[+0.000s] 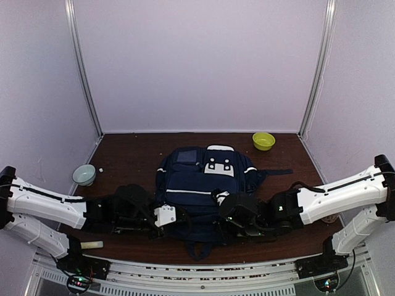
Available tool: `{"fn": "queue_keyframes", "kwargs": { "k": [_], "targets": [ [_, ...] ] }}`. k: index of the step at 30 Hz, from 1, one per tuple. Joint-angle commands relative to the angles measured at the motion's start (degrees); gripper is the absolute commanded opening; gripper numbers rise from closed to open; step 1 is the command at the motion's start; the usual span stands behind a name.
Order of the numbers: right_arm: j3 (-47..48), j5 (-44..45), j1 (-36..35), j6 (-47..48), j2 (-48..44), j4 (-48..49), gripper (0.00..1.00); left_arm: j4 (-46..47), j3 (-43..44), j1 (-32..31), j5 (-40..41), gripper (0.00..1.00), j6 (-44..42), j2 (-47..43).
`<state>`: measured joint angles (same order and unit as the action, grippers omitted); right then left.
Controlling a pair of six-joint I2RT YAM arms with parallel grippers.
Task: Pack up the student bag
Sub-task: Zip the student bag into the largest pocket of the bag.
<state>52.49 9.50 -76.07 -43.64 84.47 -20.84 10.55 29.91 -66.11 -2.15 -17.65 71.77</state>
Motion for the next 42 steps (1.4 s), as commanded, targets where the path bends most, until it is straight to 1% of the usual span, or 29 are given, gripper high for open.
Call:
{"fn": "queue_keyframes", "kwargs": {
  "k": [1,2,4,8,12,13,14,17,19,22,25,26,27,29,31,33,42],
  "targets": [
    [-0.26,2.59,1.36,0.76,-1.41,-5.09,0.00,-4.02,2.48,0.80,3.82,0.00,1.76,-0.34],
    [-0.04,2.36,1.34,0.82,-1.38,-5.04,0.00,-5.18,3.53,0.80,3.96,0.00,2.07,-0.13],
    [0.11,1.88,1.34,1.13,-1.55,-4.57,0.00,-6.53,5.05,0.80,3.68,0.07,2.56,-0.01],
    [0.22,0.94,1.34,1.55,-1.84,-3.53,0.00,-9.29,7.40,0.78,1.72,0.32,4.05,-0.48],
    [0.64,0.79,1.29,2.33,-2.19,-3.00,0.00,-11.27,10.13,-0.12,0.16,0.50,4.97,0.62],
    [0.87,0.79,1.32,2.65,-2.22,-2.91,0.00,-11.39,10.72,-0.28,-0.59,0.60,5.22,1.55],
    [1.15,0.79,1.29,2.94,-2.24,-2.93,0.00,-11.36,11.23,-0.40,-1.26,0.63,5.44,2.38],
    [2.22,0.71,1.31,3.62,-2.16,-3.45,0.00,-10.66,13.39,-0.51,-2.70,0.64,6.96,5.33],
    [2.51,0.72,1.28,3.87,-2.36,-3.60,0.00,-9.26,14.68,-0.56,-5.02,0.63,7.91,7.30],
    [2.44,0.79,1.34,3.99,-2.90,-3.51,0.00,-8.10,16.34,-0.60,-7.54,0.57,8.83,10.32],
    [2.06,0.67,1.33,3.66,-3.74,-3.29,0.00,-6.46,16.72,-0.78,-8.23,0.53,9.27,12.51],
    [1.75,0.67,1.28,3.51,-4.08,-3.07,0.00,-5.67,16.38,-0.78,-8.06,0.48,9.38,12.86],
    [1.43,0.55,1.29,3.29,-4.58,-2.76,0.00,-4.81,15.86,-0.83,-7.51,0.37,9.39,13.21],
    [0.60,0.44,1.33,2.92,-5.50,-2.06,0.00,-3.64,15.10,-0.87,-6.24,0.20,9.39,13.40],
    [-0.06,0.47,1.41,2.74,-6.30,-1.64,0.00,-2.94,14.48,-0.87,-5.47,0.09,9.35,13.06],
    [-0.25,0.60,1.67,2.63,-6.94,-1.72,0.00,-3.22,13.95,-0.82,-5.07,0.00,9.13,12.39],
    [-2.02,0.57,3.44,2.53,-8.91,-2.61,0.00,-3.93,9.50,-0.79,-0.59,0.00,8.86,6.55]
  ]
}}
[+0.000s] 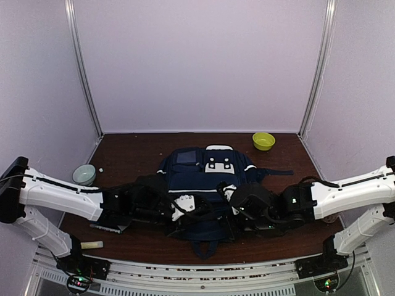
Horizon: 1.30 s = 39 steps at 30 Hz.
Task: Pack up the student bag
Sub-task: Zip the student bag into the largest pocket of the bag.
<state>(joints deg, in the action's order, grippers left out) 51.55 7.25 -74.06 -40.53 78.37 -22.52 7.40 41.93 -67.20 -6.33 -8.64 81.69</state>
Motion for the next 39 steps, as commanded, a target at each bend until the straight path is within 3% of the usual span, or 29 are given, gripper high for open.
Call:
{"fn": "queue_keyframes", "kwargs": {
  "k": [1,17,30,38,39],
  "targets": [
    [-1.28,2.93,1.59,-0.52,-2.86,-1.14,0.00,-1.06,-2.87,0.36,4.02,0.00,-0.14,-4.03],
    [-5.36,2.94,4.53,-0.39,-3.97,-0.59,0.00,-3.67,-5.70,0.31,7.60,0.00,-0.09,-12.63],
    [-5.95,2.41,5.85,0.36,-3.87,-0.39,0.00,-6.90,-6.00,0.31,5.50,0.00,-0.24,-15.53],
    [-4.77,0.22,5.85,0.37,-2.07,1.13,0.00,-10.43,0.83,0.22,1.94,0.66,2.85,-11.57],
    [-4.79,0.00,5.80,0.32,-2.06,1.43,0.00,-10.67,1.59,0.15,0.86,0.69,3.03,-10.95]
  ]
}}
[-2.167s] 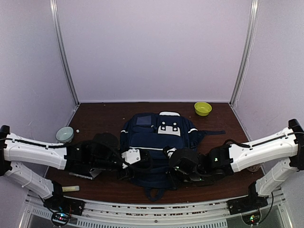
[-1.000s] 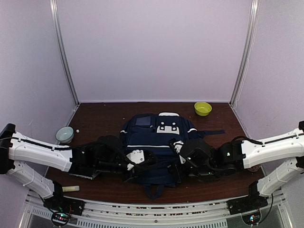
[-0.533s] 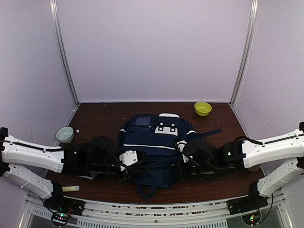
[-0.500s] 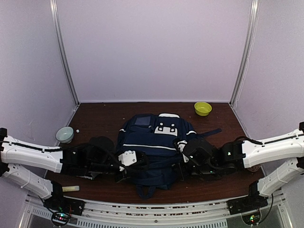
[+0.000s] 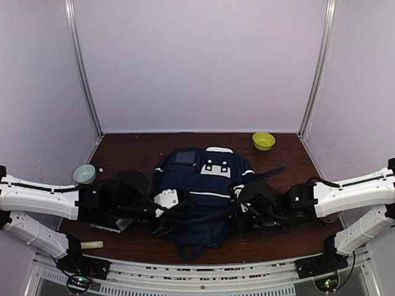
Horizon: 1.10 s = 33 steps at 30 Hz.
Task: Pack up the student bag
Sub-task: Zip the student bag into the largest pocket of the bag.
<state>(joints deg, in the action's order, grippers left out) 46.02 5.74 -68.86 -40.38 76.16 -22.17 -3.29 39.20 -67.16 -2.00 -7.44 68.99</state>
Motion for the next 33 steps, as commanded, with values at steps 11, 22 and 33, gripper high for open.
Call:
{"fn": "queue_keyframes", "kwargs": {
  "k": [11,22,33],
  "targets": [
    [0.33,0.89,0.63,0.32,0.09,2.06,0.00,0.85,13.76,-1.95,-9.60,0.58,3.51,14.68],
    [-0.88,1.28,0.60,0.29,-1.87,2.35,0.00,-1.37,19.25,-2.07,-6.30,0.14,1.48,22.33],
    [1.23,3.06,0.72,1.96,-1.02,1.90,0.00,-7.59,17.42,-2.02,-0.03,0.00,-0.98,17.79]
  ]
}}
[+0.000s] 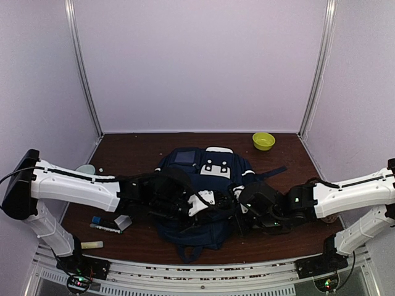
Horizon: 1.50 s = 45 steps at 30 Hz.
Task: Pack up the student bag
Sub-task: Zip the student bag into the largest pocket of the bag.
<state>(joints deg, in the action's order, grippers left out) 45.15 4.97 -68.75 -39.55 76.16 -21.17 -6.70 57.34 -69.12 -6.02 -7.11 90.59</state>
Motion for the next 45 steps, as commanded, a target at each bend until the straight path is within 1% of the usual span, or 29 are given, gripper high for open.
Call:
{"fn": "queue_keyframes", "kwargs": {
  "k": [1,6,16,24,29,33,37,40,45],
  "targets": [
    [2.20,4.38,0.71,1.28,-1.01,0.66,0.00,-4.72,-1.16,0.00,4.67,0.00,-1.27,-4.82],
    [2.04,4.05,3.32,2.20,-0.52,-1.04,0.00,-8.37,-3.40,0.04,7.35,0.00,-1.13,-9.70],
    [2.49,2.22,8.11,5.29,0.29,-2.50,0.00,-10.50,-6.31,0.56,10.17,0.00,1.07,-17.71],
    [4.94,1.54,13.25,7.49,2.24,-2.61,0.00,-10.41,-5.10,0.66,8.33,0.00,1.93,-19.74],
    [6.29,-2.35,18.53,8.39,4.60,-2.03,0.00,-10.44,-4.34,1.01,8.05,0.00,2.32,-20.78],
    [6.83,-3.21,19.42,9.40,4.22,-1.96,0.00,-10.42,-4.51,1.01,6.27,0.00,2.49,-19.57],
    [5.13,-2.73,19.68,9.39,1.75,-2.56,0.00,-7.84,-3.87,1.01,2.33,0.00,3.35,-15.66],
    [2.97,-1.57,19.79,8.90,-1.21,-3.84,0.00,-6.13,-1.48,1.01,-1.02,0.00,3.78,-11.51],
    [-2.04,-1.24,19.75,6.94,-6.53,-5.15,0.00,-8.06,3.38,-0.18,-7.91,0.00,1.56,-5.31]
  ]
}}
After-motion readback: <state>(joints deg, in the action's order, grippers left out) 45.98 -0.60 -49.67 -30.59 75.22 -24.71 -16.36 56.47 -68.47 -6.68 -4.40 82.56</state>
